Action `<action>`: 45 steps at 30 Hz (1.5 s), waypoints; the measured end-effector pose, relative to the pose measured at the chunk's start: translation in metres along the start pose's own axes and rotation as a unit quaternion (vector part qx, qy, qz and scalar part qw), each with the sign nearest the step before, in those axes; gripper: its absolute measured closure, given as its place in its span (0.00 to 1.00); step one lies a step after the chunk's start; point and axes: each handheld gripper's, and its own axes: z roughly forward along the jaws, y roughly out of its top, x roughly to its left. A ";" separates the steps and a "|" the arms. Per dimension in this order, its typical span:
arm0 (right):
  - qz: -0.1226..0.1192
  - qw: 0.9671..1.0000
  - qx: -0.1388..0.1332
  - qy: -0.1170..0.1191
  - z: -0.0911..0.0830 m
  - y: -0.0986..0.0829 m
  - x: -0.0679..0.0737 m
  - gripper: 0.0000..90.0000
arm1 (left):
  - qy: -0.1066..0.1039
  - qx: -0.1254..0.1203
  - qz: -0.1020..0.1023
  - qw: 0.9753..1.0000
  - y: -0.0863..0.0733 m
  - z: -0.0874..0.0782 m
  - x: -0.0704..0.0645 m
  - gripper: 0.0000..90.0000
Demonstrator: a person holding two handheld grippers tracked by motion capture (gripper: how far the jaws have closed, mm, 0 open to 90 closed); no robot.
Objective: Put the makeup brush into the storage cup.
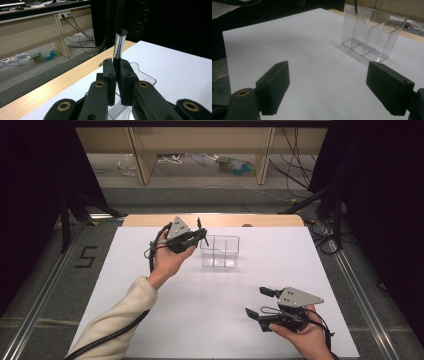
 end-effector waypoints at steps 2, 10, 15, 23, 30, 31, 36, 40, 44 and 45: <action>0.000 1.000 0.000 0.000 0.000 0.000 0.000 0.22 | 0.000 0.000 0.000 1.000 0.000 0.000 0.000 0.95; 0.002 1.000 -0.003 0.002 0.001 0.000 0.000 0.22 | 0.001 0.001 0.000 1.000 -0.001 0.002 0.000 0.95; 0.002 1.000 0.005 -0.003 0.000 0.000 0.001 0.22 | 0.002 0.002 0.000 1.000 -0.002 0.004 0.001 0.95; 0.000 1.000 0.004 -0.003 0.000 0.000 0.000 0.22 | 0.004 0.004 -0.001 1.000 -0.003 0.006 0.001 0.95; 0.000 1.000 0.003 -0.003 0.000 0.000 0.000 0.22 | 0.005 0.006 -0.002 1.000 -0.004 0.008 0.002 0.95; 0.000 1.000 0.004 -0.004 0.000 0.000 0.000 0.22 | 0.006 0.007 -0.001 1.000 -0.005 0.008 0.002 0.95; 0.000 1.000 0.003 -0.004 0.000 0.000 0.000 0.22 | 0.006 0.009 -0.002 1.000 -0.006 0.009 0.003 0.95; 0.000 1.000 0.004 -0.003 0.000 0.000 0.000 0.22 | 0.006 0.010 -0.003 1.000 -0.007 0.010 0.003 0.95; 0.000 1.000 0.007 -0.004 -0.001 0.000 0.000 0.22 | 0.008 0.012 -0.003 1.000 -0.008 0.011 0.004 0.95; 0.000 1.000 0.003 -0.003 0.000 0.000 0.000 0.22 | 0.008 0.012 -0.003 1.000 -0.008 0.011 0.004 0.95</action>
